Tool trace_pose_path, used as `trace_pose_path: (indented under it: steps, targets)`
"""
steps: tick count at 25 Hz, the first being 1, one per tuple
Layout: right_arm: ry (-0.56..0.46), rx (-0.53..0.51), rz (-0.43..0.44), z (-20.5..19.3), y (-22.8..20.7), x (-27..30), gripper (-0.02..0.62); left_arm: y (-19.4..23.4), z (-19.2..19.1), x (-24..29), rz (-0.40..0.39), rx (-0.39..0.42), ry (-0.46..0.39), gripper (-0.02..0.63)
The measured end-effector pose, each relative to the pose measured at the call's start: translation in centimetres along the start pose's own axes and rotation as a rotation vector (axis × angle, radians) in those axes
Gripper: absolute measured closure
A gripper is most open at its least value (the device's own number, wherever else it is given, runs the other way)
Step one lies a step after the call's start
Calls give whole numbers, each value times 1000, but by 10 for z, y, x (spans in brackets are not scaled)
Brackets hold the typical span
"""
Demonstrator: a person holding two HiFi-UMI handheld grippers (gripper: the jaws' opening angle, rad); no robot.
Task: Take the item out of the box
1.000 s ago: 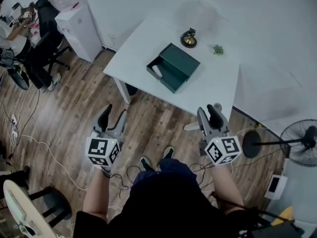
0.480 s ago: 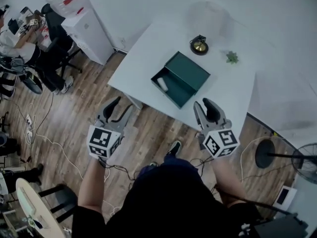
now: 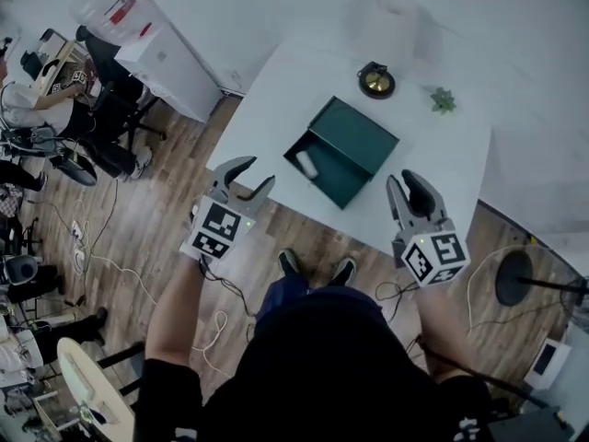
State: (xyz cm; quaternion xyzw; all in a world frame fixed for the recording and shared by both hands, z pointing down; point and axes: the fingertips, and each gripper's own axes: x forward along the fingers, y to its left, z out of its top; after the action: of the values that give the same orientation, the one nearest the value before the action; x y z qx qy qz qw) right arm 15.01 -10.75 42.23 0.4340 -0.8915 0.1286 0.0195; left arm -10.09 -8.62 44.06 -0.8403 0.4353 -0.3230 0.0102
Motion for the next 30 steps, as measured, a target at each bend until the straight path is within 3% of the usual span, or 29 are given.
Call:
trace_pose_path:
  steps: [6,10,17,25,30]
  targets:
    - [-7,-10,-85,3,-13,1,474,-3,-32,83,-201,285,152,414]
    - [-8,21,-196,0,-25,6,477,-8,-66,133,-382,482,232,416]
    - [-6,70,-396,-19,-24,-1,477,-38,-115,194,-711,825,269,416]
    - [-46,163,-571,-38,-31,-20,477,-63,-158,231,-975,1196,366,416]
    - [-71,205,-642,-42,-38,-39,479,-69,-179,242,-1067,1372,449,422]
